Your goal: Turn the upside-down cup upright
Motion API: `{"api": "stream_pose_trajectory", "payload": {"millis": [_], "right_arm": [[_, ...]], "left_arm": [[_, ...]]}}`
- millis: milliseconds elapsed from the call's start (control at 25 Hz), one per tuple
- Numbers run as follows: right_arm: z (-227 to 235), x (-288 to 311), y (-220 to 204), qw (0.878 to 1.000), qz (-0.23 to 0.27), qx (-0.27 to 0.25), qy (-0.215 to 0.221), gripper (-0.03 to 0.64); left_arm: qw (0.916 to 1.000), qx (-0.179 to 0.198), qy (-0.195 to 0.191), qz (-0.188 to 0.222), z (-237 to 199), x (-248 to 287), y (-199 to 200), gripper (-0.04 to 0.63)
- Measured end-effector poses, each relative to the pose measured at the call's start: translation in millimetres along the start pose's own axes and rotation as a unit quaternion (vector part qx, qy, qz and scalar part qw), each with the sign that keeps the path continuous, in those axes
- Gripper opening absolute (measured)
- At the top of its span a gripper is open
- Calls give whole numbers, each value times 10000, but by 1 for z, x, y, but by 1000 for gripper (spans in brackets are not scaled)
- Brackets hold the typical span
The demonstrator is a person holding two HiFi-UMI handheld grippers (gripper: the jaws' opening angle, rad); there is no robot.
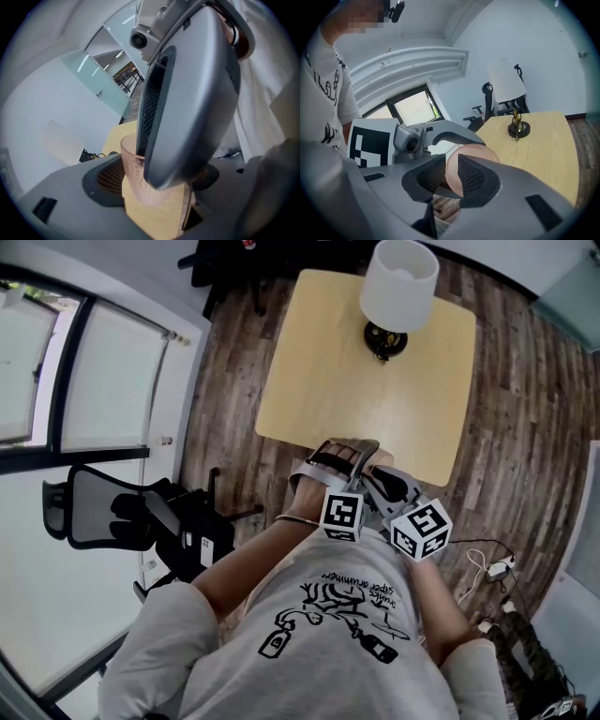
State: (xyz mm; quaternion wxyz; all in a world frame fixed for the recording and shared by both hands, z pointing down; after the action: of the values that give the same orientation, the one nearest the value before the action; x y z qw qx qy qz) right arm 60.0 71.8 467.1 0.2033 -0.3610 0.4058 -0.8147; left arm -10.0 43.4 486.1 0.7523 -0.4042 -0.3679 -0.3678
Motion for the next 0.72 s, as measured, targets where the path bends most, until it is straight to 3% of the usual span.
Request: {"api": "stream_pose_trajectory", "payload": {"millis": [320,720], "right_arm": [[2,1,-2,9997,-13,252,26,68],[10,-4,-9,9931,161,1115,326,40]], "left_arm": [[9979,510,232,-324,4,1,7,370],[9974,556,388,-252,5,-1,4,373]]}}
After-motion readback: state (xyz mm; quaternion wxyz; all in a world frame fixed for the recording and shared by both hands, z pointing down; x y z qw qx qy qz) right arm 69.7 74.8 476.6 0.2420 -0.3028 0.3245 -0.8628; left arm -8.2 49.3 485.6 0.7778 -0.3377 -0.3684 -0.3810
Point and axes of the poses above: the fingertips, and each gripper's own axes: x forward along the fingers, z to its right, y out of its top, the point moved 9 cm from there along -x, backward along the fingers, and after that the axes turned 7 degrees about -y, right-handed, at the moved point
